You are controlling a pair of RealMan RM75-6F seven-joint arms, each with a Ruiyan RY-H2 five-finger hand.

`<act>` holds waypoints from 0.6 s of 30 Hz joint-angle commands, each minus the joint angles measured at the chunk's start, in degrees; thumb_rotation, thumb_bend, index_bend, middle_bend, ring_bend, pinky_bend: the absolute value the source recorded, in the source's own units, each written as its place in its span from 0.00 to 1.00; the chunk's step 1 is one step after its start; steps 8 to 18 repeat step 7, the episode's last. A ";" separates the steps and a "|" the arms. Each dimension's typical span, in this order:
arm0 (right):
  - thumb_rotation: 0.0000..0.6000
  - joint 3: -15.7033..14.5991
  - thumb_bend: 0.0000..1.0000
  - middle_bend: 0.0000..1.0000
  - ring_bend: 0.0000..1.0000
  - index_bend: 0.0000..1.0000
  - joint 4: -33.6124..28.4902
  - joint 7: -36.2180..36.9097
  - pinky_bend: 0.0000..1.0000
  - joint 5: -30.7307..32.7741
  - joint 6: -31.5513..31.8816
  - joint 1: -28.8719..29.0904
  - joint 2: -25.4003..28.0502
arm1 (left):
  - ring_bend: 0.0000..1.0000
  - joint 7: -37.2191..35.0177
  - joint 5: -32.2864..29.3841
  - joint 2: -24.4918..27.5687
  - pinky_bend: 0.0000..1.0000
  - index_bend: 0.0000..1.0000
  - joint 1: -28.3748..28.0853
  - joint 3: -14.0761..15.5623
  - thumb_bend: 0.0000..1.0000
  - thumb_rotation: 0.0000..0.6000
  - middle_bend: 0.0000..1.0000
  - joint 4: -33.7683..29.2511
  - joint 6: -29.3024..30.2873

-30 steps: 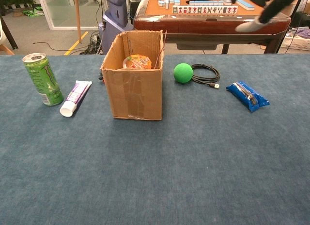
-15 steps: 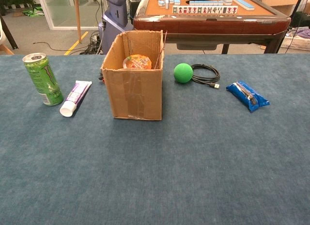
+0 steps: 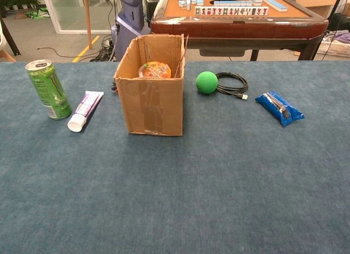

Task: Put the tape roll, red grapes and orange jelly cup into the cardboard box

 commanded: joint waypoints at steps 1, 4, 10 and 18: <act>1.00 0.76 0.01 0.48 0.38 0.54 0.91 2.01 0.42 -0.62 -0.23 -1.03 0.98 | 0.34 0.04 0.00 -0.13 0.53 0.43 -0.14 0.06 0.33 1.00 0.45 0.09 -0.22; 1.00 1.38 0.01 0.48 0.37 0.54 0.92 4.16 0.42 -0.88 -0.86 -1.46 1.87 | 0.34 -0.03 -0.38 -0.38 0.53 0.43 -0.83 0.14 0.33 1.00 0.45 0.42 -1.67; 1.00 1.63 0.01 0.48 0.37 0.54 1.04 5.48 0.42 -0.85 -2.28 -1.65 2.36 | 0.34 0.10 -0.94 -0.70 0.53 0.43 -1.19 0.28 0.33 1.00 0.45 0.83 -2.71; 1.00 1.63 0.01 0.48 0.37 0.54 1.04 5.48 0.42 -0.85 -2.28 -1.65 2.36 | 0.34 0.10 -0.94 -0.70 0.53 0.43 -1.19 0.28 0.33 1.00 0.45 0.83 -2.71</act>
